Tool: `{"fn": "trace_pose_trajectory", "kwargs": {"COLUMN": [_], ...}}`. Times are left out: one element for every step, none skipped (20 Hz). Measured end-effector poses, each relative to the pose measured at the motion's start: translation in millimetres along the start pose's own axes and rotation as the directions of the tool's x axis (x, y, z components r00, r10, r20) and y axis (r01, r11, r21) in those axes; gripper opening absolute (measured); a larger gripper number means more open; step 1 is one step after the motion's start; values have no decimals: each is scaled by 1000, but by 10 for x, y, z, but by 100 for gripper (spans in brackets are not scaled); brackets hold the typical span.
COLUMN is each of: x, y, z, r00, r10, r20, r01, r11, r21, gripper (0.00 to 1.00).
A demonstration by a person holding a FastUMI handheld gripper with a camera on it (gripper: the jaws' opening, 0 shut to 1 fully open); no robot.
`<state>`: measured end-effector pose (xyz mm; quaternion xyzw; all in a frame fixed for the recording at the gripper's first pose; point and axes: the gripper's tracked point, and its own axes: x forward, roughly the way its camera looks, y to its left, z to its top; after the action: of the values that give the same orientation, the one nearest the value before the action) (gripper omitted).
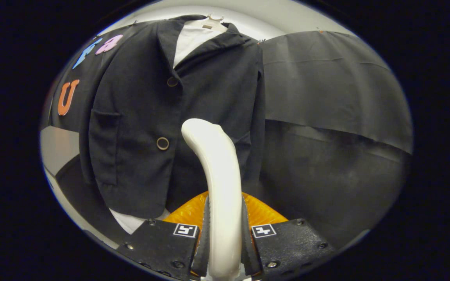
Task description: Iron the clothes twice with a garment steamer, once on the left side and once on the right side.
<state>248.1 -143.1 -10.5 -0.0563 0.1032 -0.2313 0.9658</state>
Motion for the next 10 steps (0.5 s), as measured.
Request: {"fn": "trace_pose_trajectory", "kwargs": {"x": [-13,-33,-40,-45,-42,-42,-63,-68,-77,-83], "y": [5,2,1,2,6,11,12,16,19,25], "z": [-5,10,-4,-17,-23,-26,-33,-56,-59,-67], "r00": [1000,999,999,998,997,996,994,992,990,988], "r10": [5,5,7,11,16,20,26,33,40,45], "r20": [-16,-33,-48,-62,-75,-92,-108,-124,-137,-147], "r01": [-5,-5,-7,-11,-17,-21,-27,-35,-42,-49], "r11": [1000,1000,1000,1000,1000,1000,1000,999,999,999], "r21": [1,-1,-3,-5,-7,-11,-13,-14,-16,-20], "gripper": [37,37,37,37,37,37,37,37,37,37]}}
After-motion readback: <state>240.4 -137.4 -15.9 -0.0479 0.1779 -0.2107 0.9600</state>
